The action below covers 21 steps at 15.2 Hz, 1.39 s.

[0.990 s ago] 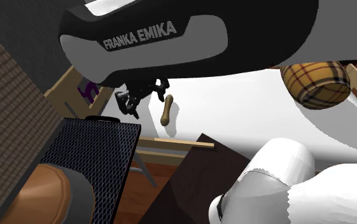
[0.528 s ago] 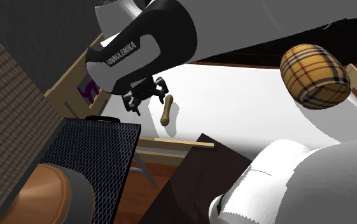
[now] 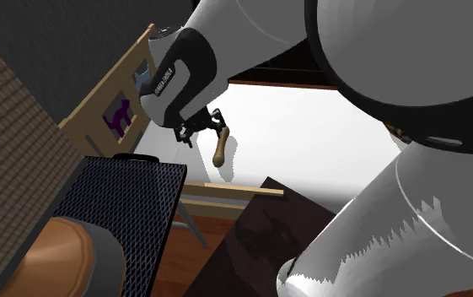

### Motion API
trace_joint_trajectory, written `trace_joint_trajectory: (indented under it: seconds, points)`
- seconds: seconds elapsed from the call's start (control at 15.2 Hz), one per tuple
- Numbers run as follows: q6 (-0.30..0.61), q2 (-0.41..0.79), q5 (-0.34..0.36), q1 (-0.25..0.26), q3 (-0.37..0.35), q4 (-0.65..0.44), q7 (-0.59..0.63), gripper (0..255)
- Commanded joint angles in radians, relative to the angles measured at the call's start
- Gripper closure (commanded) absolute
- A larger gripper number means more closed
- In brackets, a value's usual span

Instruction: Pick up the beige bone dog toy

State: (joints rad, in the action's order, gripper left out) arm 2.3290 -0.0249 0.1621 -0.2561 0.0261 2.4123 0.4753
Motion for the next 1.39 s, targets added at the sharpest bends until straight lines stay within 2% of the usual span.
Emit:
trace_joint_trajectory:
  seconds: [0.0,0.33,0.73,1.32]
  points:
    - [0.045,0.076,0.014,-0.013,0.012,-0.031,0.045,0]
    - [0.125,0.252,0.033,-0.041,0.052,-0.124,0.134,0]
    - [0.193,0.454,0.023,-0.074,0.103,-0.256,0.217,0]
    - [0.271,0.557,0.023,-0.078,0.105,-0.28,0.233,0]
